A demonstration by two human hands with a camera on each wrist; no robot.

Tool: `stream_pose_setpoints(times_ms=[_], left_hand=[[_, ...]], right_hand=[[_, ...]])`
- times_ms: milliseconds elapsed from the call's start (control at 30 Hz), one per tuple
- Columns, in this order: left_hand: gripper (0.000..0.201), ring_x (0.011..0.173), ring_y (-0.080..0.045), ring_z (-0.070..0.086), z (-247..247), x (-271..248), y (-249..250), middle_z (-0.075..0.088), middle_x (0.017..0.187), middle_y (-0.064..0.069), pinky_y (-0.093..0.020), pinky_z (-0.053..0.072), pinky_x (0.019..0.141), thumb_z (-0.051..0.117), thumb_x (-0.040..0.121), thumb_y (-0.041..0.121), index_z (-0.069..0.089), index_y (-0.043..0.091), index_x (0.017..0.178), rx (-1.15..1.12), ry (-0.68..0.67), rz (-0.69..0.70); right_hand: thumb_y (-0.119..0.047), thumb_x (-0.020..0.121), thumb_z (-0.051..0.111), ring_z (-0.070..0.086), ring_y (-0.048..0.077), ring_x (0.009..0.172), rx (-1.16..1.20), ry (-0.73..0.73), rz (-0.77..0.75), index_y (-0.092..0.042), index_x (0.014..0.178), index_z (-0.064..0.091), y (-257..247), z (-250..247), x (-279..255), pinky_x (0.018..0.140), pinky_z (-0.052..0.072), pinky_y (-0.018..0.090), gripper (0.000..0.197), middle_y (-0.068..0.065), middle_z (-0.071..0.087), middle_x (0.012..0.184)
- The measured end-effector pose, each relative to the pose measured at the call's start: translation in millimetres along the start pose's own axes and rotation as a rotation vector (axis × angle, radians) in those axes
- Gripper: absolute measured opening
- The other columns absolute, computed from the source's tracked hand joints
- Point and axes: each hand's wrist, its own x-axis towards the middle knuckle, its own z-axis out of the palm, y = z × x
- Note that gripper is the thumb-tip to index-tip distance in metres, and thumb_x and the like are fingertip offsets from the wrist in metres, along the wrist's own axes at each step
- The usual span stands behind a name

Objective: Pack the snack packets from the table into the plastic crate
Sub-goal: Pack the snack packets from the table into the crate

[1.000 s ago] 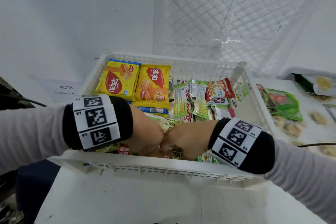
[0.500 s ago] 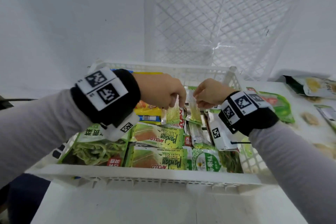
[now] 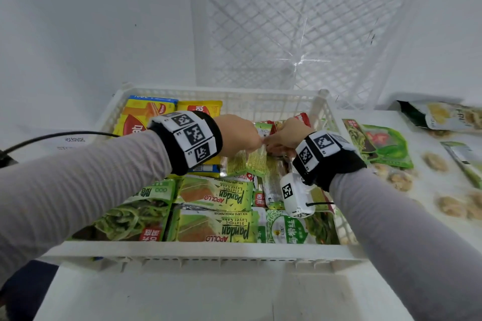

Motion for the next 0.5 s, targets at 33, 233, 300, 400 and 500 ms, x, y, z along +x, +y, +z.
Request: stream_pose_setpoints(times_ms=[33,233,300,400,500], left_hand=[[0.036,0.103,-0.029,0.057,0,1,1,0.057,0.11,-0.009,-0.035,0.052,0.078,0.051,0.086,-0.007,0.052,0.01,0.118,0.032,0.001,0.007],[0.028,0.108,-0.025,0.047,-4,-2,-2,0.053,0.11,-0.006,-0.032,0.048,0.072,0.053,0.086,-0.005,0.058,0.01,0.109,0.129,0.051,0.032],[0.032,0.108,-0.023,0.046,-7,-4,-3,0.052,0.111,-0.005,-0.029,0.042,0.067,0.051,0.087,-0.004,0.057,0.012,0.115,0.113,0.087,0.004],[0.032,0.092,-0.022,0.05,-14,-9,-5,0.05,0.107,-0.005,-0.031,0.04,0.062,0.048,0.089,-0.002,0.054,0.011,0.118,0.079,0.194,-0.069],[0.023,0.074,-0.016,0.042,-20,-21,-8,0.042,0.093,0.0,-0.029,0.038,0.059,0.048,0.088,0.0,0.053,0.01,0.108,-0.033,0.35,-0.197]], right_hand=[[-0.028,0.081,0.072,0.043,0.007,0.028,0.006,-0.007,-0.009,-0.005,0.068,0.058,1,1,1,0.04,0.036,0.02,0.029,0.003,0.057,0.054],[-0.017,0.081,0.072,0.067,0.027,0.07,0.234,-0.053,-0.053,0.006,0.098,0.067,1,8,2,0.069,0.058,0.036,0.029,0.017,0.069,0.081],[-0.012,0.083,0.069,0.067,0.031,0.079,0.262,-0.053,-0.08,0.002,0.085,0.064,0,6,1,0.079,0.057,0.046,0.014,0.019,0.067,0.083],[-0.001,0.087,0.058,0.063,0.032,0.08,0.221,0.024,-0.115,-0.001,0.077,0.059,-6,-7,1,0.083,0.054,0.05,0.011,0.021,0.064,0.086],[0.001,0.089,0.053,0.065,0.03,0.085,0.017,0.054,-0.161,0.003,0.103,0.062,-13,-29,-3,0.075,0.057,0.037,0.017,0.017,0.065,0.096]])
